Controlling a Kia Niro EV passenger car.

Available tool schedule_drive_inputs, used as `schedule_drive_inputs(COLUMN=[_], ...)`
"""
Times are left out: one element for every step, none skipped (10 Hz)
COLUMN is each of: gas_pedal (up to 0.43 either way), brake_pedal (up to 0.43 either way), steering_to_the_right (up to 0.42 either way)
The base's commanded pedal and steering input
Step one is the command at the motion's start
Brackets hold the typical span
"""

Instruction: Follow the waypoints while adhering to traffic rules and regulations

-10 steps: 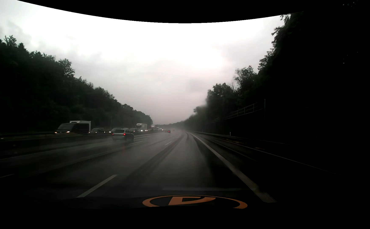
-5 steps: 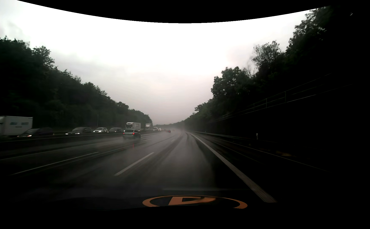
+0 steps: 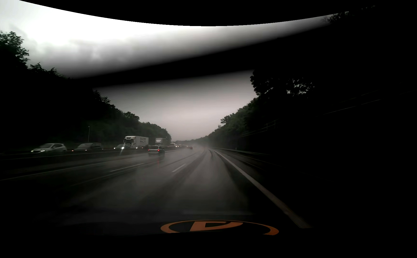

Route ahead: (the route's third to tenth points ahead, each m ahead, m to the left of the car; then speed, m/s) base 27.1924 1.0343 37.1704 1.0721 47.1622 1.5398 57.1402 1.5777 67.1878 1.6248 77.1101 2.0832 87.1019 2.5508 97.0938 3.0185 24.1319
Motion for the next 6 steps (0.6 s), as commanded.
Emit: schedule_drive_inputs(gas_pedal=[0.098, 0.098, 0.098, 0.098, 0.098, 0.098], brake_pedal=[0.000, 0.000, 0.000, 0.000, 0.000, 0.000], steering_to_the_right=[-0.002, -0.002, -0.002, -0.002, -0.003, -0.003])
